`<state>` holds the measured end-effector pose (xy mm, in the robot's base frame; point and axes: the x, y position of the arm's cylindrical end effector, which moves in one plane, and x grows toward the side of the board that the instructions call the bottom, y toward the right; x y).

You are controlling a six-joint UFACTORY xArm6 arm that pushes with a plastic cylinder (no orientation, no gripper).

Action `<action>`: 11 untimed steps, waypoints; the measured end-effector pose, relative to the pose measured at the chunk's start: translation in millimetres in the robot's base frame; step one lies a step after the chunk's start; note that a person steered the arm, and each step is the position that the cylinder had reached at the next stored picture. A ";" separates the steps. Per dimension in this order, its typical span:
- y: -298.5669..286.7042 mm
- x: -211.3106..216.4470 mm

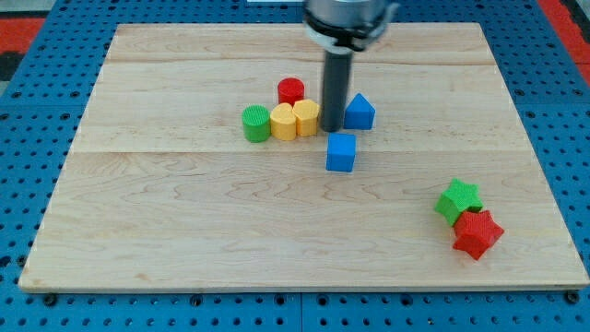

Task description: Slide the cube diagonal above the green star

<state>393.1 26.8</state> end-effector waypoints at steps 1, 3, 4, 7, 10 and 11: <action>-48.9 1.8; -50.8 60.6; -23.2 86.5; 11.3 45.1; 70.6 21.0; 105.8 15.1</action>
